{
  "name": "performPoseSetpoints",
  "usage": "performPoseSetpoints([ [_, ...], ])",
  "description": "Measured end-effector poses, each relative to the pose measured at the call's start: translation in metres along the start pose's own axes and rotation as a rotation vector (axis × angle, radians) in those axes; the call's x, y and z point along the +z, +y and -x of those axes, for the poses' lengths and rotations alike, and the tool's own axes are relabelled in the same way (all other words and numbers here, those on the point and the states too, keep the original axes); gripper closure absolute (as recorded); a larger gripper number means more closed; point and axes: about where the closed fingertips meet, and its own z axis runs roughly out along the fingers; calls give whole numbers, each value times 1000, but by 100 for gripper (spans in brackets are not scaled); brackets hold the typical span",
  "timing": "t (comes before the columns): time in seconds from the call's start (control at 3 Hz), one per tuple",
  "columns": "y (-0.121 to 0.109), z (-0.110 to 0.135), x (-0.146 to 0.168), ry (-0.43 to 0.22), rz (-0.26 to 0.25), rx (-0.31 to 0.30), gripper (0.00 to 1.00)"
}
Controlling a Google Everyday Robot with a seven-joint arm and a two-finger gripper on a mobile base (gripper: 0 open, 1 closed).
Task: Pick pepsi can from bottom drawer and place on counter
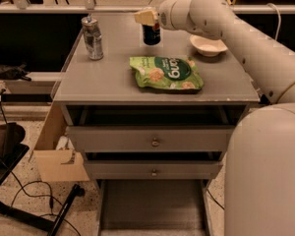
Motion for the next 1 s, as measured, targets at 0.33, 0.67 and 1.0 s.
performPoseSetpoints([
  [0.33, 0, 0, 0, 0, 0, 0, 0],
  [0.67, 0, 0, 0, 0, 0, 0, 0],
  [1.0, -5, 28, -33, -40, 41, -57, 0],
])
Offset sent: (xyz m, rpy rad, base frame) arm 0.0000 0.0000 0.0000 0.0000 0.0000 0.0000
